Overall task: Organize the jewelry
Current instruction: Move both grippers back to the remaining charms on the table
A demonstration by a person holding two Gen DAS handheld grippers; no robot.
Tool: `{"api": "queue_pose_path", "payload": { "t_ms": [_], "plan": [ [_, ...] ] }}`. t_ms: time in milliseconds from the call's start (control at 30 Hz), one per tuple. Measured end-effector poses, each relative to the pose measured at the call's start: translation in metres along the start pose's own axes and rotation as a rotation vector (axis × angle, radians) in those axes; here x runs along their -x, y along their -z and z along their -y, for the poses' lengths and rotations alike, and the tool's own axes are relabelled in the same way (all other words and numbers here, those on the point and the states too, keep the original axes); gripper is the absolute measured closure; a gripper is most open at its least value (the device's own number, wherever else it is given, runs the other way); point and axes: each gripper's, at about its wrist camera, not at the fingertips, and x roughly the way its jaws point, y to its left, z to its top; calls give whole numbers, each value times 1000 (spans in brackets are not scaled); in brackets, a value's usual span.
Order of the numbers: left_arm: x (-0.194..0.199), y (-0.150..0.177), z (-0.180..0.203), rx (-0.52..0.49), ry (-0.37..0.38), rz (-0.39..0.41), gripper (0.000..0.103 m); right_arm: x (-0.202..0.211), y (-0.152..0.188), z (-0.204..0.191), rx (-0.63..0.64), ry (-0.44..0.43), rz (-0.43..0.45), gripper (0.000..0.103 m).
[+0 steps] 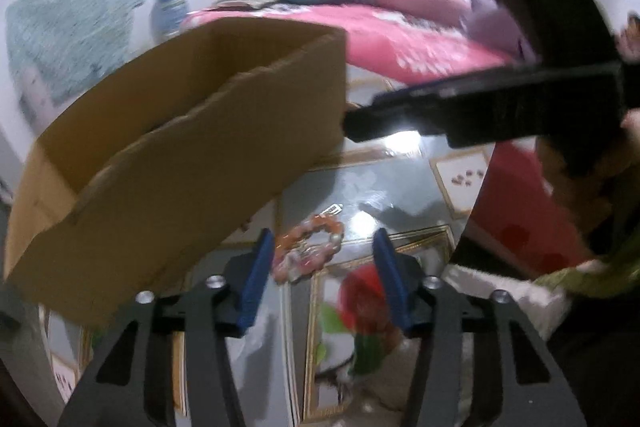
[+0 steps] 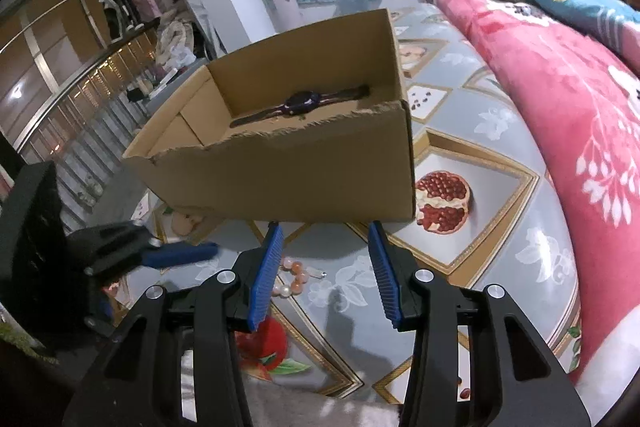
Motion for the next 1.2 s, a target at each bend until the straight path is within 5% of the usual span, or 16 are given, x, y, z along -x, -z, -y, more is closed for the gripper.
{"api": "queue_pose_path", "payload": {
  "t_ms": [300,600,833,1200],
  "plan": [
    [-48,-8,6,-45,-4,-120,89,0,0,21,-57,4,-5,62],
    [-38,-20,-11,6,-10,-61,94,-3,1,32,-77,-9,-6,63],
    [2,-18,-46,127,-52,-1,94,-4,1,32,-79,-15,-11,64],
    [44,33,-99,489,31,18,94,-14,2,15,-56,-49,-29,64]
  ]
}}
